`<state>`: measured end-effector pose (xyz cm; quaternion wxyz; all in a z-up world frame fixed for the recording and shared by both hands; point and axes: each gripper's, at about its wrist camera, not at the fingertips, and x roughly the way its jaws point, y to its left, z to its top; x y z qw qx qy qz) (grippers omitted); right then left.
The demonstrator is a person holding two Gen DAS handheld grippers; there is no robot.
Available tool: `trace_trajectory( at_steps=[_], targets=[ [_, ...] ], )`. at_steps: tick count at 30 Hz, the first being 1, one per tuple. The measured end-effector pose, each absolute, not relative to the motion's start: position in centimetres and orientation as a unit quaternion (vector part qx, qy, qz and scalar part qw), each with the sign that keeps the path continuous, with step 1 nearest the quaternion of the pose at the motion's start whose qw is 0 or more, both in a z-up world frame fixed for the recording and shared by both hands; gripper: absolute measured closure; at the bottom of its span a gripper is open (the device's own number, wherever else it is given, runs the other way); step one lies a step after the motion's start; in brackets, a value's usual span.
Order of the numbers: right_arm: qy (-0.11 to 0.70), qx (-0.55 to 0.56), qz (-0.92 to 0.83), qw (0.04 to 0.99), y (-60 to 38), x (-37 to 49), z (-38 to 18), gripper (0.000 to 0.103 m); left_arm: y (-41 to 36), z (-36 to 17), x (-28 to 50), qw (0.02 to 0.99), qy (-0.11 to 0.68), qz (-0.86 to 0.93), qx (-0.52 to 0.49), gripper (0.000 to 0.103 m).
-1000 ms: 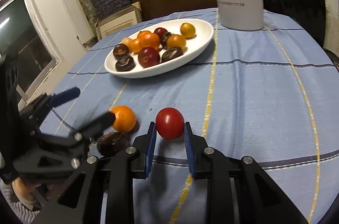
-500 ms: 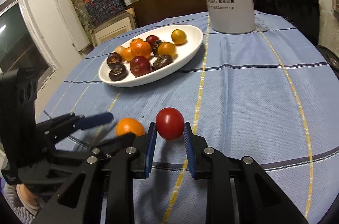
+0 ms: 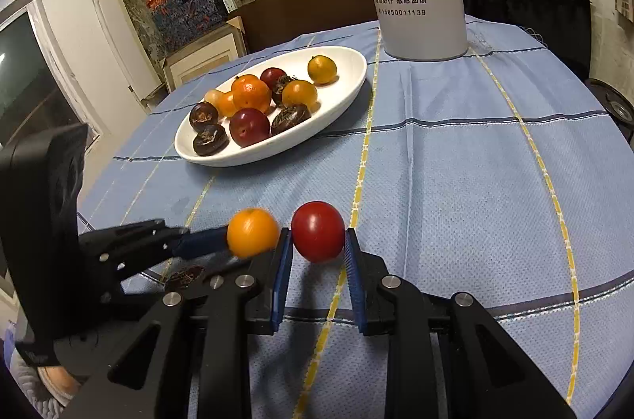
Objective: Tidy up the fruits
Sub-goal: 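Grasp a tangerine with the left tool while the right tool grasps a red plum, then place the tangerine and red plum on the plate and open both tools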
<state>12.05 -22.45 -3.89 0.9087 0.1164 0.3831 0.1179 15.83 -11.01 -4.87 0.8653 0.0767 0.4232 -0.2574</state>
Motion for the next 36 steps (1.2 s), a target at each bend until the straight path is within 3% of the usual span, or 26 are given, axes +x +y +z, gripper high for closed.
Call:
trace_trajectory(
  at_steps=[8,15,24,29,36],
  targets=[
    [0.382,0.124,0.116,0.908,-22.8,12.3,-4.0,0.076,-9.9,-3.8,15.5,0.881,0.402,-0.238,0.077,0.068],
    [0.371,0.131,0.124,0.911,-22.8,11.9,-3.5,0.076,-3.3,0.2,14.8,0.918,0.354,-0.178,0.011,0.068],
    [0.327,0.127,0.138,0.926,-22.1,14.7,2.2,0.076,-1.5,4.6,19.0,0.932,0.332,-0.145,-0.001,0.068],
    [0.315,0.122,0.133,0.932,-21.0,19.2,3.4,0.077,-3.7,2.9,23.3,0.925,0.349,-0.147,0.008,0.068],
    [0.350,0.109,0.103,0.925,-20.4,26.0,-0.1,0.077,-4.8,-0.8,27.1,0.916,0.375,-0.138,0.025,0.068]
  ],
)
